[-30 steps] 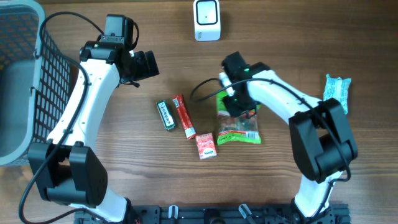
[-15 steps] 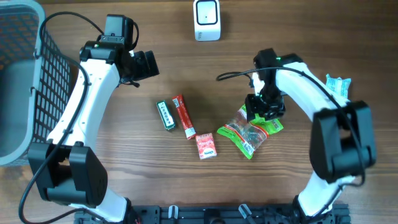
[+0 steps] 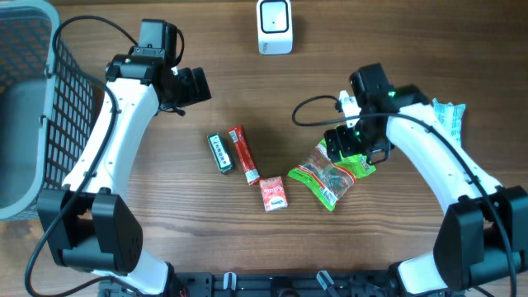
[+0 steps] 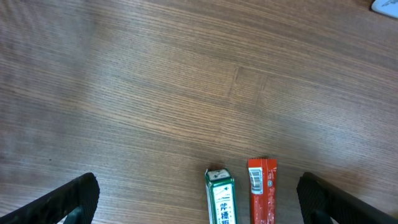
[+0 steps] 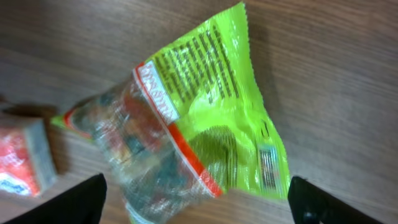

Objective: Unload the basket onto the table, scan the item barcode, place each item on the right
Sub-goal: 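Lower the right gripper onto the green snack bag and grasp it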

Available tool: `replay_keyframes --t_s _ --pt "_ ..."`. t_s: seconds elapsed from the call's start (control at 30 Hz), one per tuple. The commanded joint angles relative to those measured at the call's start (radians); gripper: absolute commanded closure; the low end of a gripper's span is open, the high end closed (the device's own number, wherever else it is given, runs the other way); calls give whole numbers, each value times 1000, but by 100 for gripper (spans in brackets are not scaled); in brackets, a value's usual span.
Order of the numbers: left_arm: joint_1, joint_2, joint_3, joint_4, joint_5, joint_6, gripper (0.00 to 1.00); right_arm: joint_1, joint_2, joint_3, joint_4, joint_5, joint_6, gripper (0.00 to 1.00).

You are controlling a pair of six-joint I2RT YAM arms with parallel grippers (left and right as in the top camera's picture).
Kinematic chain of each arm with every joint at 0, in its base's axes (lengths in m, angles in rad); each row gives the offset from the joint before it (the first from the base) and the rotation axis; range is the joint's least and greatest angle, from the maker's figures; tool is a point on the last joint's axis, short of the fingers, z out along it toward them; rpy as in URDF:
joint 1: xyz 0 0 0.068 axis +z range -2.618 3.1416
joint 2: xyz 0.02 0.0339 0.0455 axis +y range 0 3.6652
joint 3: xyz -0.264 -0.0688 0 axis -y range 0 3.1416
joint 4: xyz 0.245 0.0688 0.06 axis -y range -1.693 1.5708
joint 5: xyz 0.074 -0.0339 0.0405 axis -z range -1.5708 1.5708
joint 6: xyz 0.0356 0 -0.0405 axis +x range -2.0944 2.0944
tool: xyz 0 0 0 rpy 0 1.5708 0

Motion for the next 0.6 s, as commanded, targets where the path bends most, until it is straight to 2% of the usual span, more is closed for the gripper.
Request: replay_keyframes --t_s 0.0,0.07,0.13,0.37,0.43,0.57 --pt "1 6 -5 2 -13 5 0 5 5 -139 129 -9 -76 1" --pt "1 6 -5 2 -13 5 0 5 5 -219 233 -59 -140 0" --pt "1 6 -5 2 -13 5 0 5 5 -267 290 -74 -145 0" --pt "1 6 -5 2 -13 5 0 5 5 -344 340 -100 -131 0" --pt "1 6 -5 2 -13 5 0 2 5 -344 351 -89 -69 0" --pt "1 6 -5 2 -13 5 0 -32 5 -344 443 41 158 0"
